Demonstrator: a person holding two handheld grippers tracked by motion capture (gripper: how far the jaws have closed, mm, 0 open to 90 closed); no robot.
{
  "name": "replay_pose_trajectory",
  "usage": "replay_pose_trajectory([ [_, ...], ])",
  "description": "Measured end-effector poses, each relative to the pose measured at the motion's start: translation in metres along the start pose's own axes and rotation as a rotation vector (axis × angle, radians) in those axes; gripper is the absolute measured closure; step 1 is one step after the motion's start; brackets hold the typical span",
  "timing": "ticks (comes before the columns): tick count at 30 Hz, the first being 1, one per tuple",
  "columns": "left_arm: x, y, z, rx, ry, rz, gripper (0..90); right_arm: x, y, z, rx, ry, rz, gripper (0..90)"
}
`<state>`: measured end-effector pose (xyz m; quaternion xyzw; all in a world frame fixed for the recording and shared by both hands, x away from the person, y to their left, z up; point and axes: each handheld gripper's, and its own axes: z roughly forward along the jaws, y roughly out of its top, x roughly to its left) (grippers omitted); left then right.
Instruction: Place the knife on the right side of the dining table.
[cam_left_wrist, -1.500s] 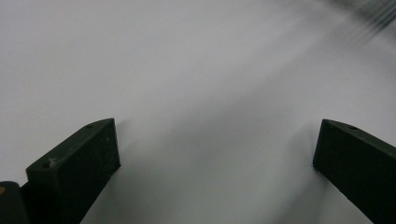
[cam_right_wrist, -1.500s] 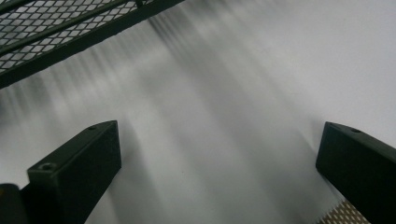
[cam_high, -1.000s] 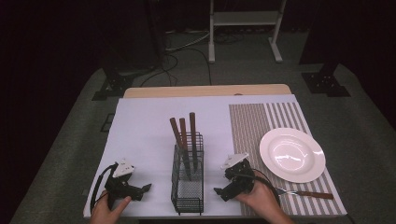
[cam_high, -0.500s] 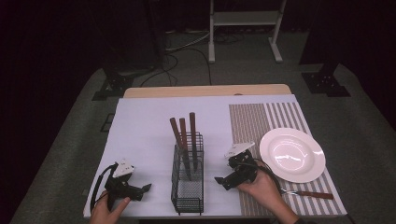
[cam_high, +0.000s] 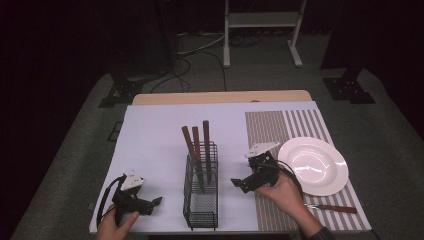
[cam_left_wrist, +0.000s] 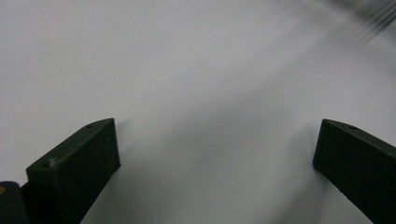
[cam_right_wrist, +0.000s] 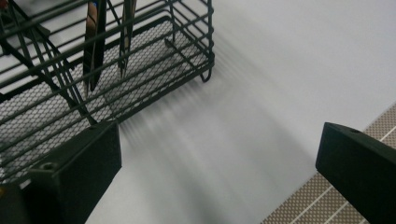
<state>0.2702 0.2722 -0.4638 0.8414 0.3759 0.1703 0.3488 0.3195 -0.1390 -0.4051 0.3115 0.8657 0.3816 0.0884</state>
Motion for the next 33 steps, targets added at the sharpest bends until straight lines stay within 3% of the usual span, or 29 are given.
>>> replay_pose_trajectory([
  [33, 0.0, 0.0, 0.0, -0.002, -0.001, -0.003, 0.0, -0.007, 0.061, -0.022, -0.167, 0.057, 0.0, 0.0],
])
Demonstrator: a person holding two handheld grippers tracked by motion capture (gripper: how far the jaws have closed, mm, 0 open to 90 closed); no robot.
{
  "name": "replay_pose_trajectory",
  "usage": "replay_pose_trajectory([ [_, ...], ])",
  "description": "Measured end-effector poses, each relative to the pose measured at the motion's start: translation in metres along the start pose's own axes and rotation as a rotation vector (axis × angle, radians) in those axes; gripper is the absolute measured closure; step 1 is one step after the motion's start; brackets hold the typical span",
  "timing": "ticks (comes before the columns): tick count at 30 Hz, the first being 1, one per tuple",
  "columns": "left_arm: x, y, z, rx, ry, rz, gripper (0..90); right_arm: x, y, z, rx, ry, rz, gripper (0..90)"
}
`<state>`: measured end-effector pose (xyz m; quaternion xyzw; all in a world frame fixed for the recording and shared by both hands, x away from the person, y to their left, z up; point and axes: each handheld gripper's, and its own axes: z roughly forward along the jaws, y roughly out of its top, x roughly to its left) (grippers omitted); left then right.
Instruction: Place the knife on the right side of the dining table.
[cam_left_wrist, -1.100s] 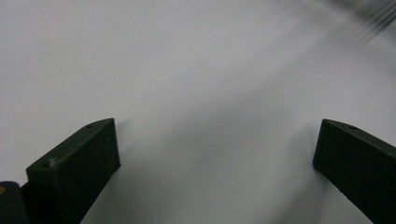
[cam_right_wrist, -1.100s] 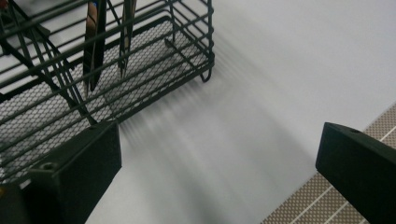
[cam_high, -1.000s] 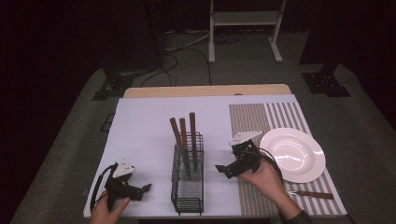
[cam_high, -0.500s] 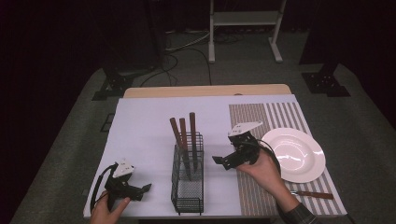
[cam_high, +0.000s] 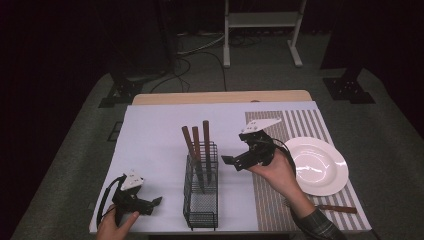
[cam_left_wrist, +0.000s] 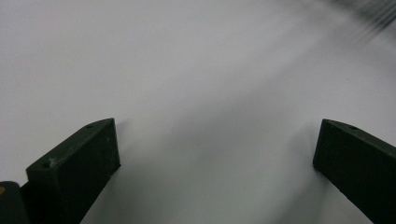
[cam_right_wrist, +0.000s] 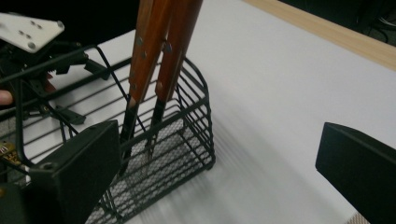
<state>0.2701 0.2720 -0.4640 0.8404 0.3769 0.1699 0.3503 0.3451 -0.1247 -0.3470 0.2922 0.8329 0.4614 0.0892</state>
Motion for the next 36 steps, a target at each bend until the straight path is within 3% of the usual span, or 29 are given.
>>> replay_pose_trajectory([
  [20, 0.0, 0.0, 0.0, -0.002, 0.002, 0.002, 0.0, -0.003, 0.027, 0.013, -0.077, 0.066, 0.014, 1.3],
  [30, 0.0, 0.0, 0.0, -0.002, 0.002, 0.002, 0.0, -0.003, 0.037, 0.024, -0.097, 0.104, 0.006, 12.5],
  [36, 0.0, 0.0, 0.0, -0.002, 0.002, 0.003, 0.0, 0.0, 0.044, 0.032, -0.106, 0.128, 0.003, 13.9],
])
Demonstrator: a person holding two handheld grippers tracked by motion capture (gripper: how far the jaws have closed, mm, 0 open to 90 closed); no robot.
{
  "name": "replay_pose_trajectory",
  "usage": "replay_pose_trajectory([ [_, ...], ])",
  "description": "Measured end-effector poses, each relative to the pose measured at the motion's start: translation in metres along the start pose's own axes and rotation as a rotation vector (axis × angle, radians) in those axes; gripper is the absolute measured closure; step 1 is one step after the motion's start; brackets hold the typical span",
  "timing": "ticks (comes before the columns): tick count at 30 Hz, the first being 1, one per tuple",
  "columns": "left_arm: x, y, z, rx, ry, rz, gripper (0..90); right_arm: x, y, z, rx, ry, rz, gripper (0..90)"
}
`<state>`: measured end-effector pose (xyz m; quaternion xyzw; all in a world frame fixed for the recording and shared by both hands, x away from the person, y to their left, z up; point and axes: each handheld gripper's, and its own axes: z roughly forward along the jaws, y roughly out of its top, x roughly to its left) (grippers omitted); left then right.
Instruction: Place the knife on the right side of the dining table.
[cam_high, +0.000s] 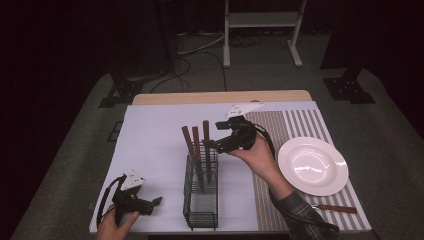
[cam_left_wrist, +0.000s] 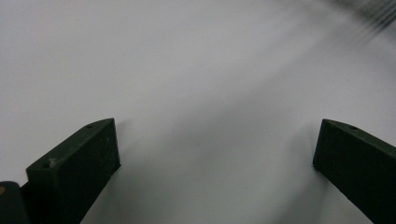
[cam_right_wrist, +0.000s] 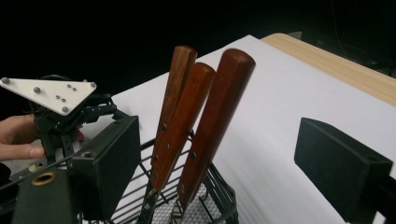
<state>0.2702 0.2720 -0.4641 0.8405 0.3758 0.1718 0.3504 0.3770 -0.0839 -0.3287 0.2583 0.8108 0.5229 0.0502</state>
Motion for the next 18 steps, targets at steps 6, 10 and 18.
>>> replay_pose_trajectory([
  [6, 0.0, 0.0, 0.0, 0.0, 0.0, 0.0, 0.0, 0.0, 0.003, 0.009, -0.017, 0.031, 0.014, 18.0],
  [10, 0.0, 0.0, 0.0, 0.0, 0.0, 0.0, 0.0, -0.004, 0.005, 0.012, -0.045, 0.048, 0.025, 24.2],
  [18, 0.0, 0.0, 0.0, 0.0, 0.001, 0.0, 0.0, -0.011, 0.007, 0.013, -0.087, 0.07, 0.058, 39.0],
])
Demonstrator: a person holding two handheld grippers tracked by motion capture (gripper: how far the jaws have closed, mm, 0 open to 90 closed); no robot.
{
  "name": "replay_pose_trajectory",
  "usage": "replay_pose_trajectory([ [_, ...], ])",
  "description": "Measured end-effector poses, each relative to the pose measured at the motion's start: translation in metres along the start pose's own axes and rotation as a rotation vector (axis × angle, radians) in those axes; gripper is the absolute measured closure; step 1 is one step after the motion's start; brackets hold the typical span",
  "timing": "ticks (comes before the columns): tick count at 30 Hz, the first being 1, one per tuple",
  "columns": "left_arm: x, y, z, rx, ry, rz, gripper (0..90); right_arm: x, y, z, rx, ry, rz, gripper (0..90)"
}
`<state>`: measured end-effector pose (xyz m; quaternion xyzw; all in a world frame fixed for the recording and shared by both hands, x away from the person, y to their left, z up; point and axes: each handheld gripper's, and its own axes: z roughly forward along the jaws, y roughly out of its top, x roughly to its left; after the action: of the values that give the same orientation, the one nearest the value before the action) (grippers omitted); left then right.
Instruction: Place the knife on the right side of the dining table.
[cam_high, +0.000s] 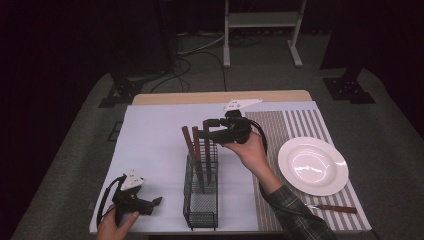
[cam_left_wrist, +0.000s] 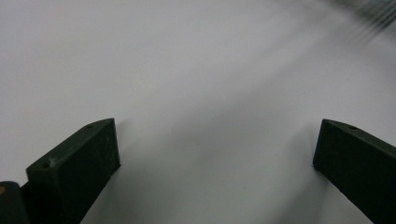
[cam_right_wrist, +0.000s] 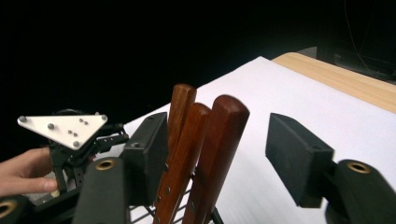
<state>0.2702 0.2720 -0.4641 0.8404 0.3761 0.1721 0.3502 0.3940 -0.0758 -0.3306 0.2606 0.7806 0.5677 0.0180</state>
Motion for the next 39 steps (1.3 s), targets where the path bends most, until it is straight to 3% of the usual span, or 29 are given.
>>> replay_pose_trajectory([
  [25, -0.0001, 0.0001, -0.0004, 0.004, 0.0, 0.001, 0.0, -0.0103, 0.0026, 0.007, -0.069, 0.063, 0.086, 66.2],
  [39, -0.0002, 0.0, -0.0002, 0.002, 0.001, -0.001, 0.0, -0.0096, 0.0018, 0.0008, -0.064, 0.062, 0.087, 75.0],
])
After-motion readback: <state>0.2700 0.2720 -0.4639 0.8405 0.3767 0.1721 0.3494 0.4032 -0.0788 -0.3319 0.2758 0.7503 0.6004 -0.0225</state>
